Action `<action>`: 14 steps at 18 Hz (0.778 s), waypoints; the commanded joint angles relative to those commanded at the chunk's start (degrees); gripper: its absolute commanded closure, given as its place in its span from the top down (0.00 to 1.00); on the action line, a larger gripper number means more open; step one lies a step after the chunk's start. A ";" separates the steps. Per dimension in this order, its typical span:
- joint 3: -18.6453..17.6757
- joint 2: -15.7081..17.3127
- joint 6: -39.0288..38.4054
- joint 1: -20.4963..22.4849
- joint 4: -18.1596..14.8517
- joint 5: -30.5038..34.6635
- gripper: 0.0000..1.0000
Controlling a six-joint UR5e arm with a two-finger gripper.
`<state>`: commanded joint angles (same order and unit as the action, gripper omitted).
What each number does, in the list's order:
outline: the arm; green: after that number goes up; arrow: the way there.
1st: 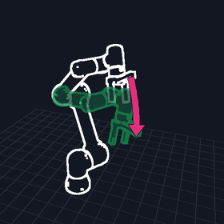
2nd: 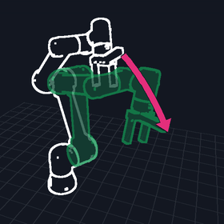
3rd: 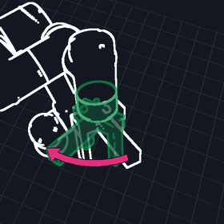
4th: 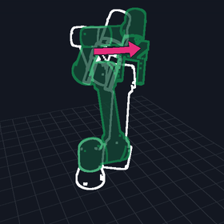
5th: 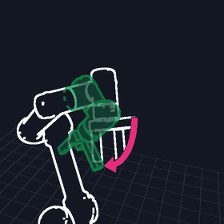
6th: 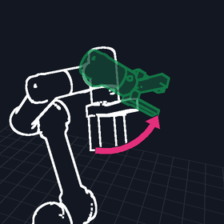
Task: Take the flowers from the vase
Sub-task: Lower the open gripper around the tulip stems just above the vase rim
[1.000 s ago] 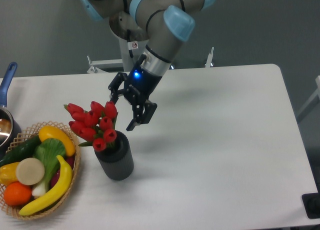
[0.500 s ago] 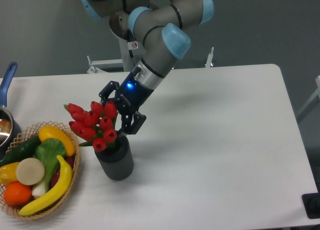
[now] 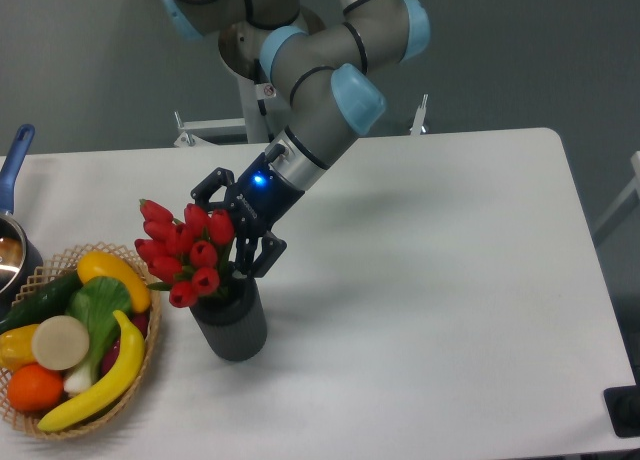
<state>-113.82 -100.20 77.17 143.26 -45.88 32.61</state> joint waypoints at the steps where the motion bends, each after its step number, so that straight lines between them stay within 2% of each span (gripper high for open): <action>1: 0.00 0.00 0.00 0.44 0.00 -0.70 1.00; 5: -0.09 -0.35 -0.09 2.19 -0.09 -1.76 1.00; 14: 0.09 -0.53 0.26 1.15 0.00 -1.85 1.00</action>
<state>-113.73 -100.72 77.43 144.41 -45.88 30.76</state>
